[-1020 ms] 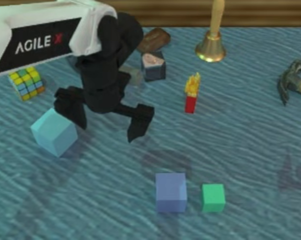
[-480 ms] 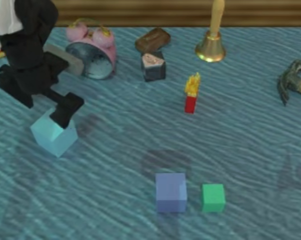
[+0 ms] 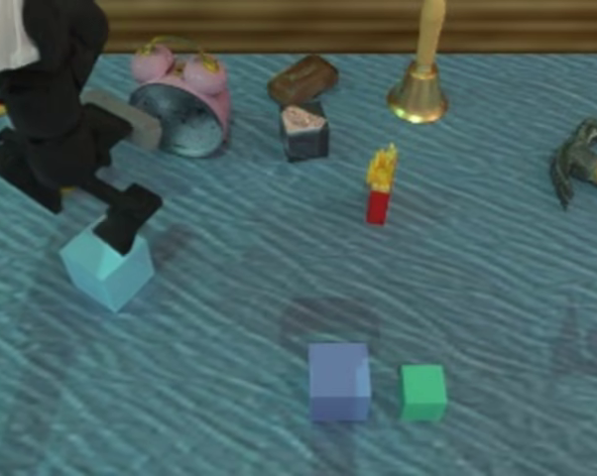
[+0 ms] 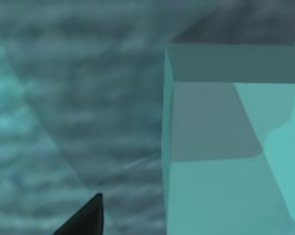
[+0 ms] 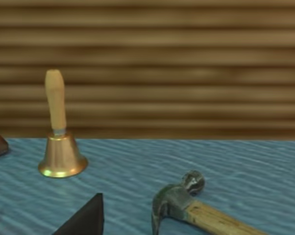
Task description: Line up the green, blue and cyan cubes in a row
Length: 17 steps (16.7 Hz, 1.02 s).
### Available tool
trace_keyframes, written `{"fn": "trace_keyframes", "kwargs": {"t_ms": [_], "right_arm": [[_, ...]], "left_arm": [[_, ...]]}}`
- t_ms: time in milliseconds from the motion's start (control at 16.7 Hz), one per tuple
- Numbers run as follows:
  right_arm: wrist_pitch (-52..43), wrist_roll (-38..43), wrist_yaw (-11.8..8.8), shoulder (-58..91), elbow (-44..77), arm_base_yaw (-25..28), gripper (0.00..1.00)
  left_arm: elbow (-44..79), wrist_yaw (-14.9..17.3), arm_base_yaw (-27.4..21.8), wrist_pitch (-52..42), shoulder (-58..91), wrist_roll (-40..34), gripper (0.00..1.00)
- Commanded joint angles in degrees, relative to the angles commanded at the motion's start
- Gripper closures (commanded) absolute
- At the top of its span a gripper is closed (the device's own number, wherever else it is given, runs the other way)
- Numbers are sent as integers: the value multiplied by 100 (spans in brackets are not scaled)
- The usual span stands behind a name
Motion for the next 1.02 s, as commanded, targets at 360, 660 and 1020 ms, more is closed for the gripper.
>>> {"fn": "trace_keyframes", "kwargs": {"t_ms": [360, 660, 1020], "right_arm": [[0, 0, 0, 0, 0, 0, 0], [0, 0, 0, 0, 0, 0, 0], [0, 0, 0, 0, 0, 0, 0]], "left_arm": [[-649, 7, 20, 1183, 511, 19, 0], [-914, 10, 28, 1647, 721, 28, 0], [-914, 10, 28, 1647, 721, 28, 30]]}}
